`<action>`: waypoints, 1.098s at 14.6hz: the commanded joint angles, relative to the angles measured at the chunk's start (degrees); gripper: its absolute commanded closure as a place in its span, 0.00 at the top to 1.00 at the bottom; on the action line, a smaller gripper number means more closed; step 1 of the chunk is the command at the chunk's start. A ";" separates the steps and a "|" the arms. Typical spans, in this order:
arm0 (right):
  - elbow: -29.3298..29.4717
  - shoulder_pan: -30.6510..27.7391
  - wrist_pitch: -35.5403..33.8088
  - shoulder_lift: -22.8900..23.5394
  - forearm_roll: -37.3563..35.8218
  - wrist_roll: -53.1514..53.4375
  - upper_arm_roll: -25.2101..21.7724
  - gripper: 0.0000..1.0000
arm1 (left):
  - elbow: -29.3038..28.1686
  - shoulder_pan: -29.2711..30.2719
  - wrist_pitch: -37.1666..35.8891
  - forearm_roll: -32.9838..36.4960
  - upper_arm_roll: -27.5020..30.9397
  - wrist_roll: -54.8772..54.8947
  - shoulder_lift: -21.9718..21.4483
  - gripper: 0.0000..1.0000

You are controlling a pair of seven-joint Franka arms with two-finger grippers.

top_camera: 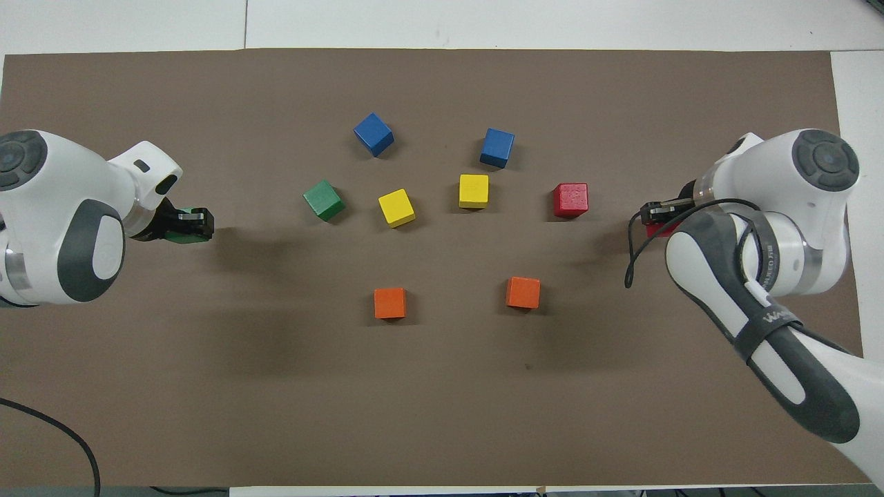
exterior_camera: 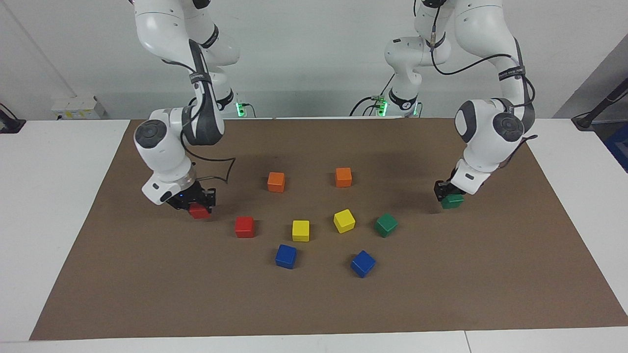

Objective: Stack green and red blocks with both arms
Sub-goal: 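Carry the green cube with the left gripper while the right gripper carries red, then set down both cubes and open both grippers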

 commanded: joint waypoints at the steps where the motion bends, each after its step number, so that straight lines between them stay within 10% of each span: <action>1: 0.50 -3.14 -0.65 0.35 0.22 -2.79 0.72 0.00 | 2.32 2.17 2.79 0.13 -0.65 4.90 3.84 0.00; 16: 0.24 -7.63 4.53 4.84 -0.13 -7.80 0.63 0.00 | 3.04 3.59 7.72 -2.42 -0.65 2.81 8.16 0.00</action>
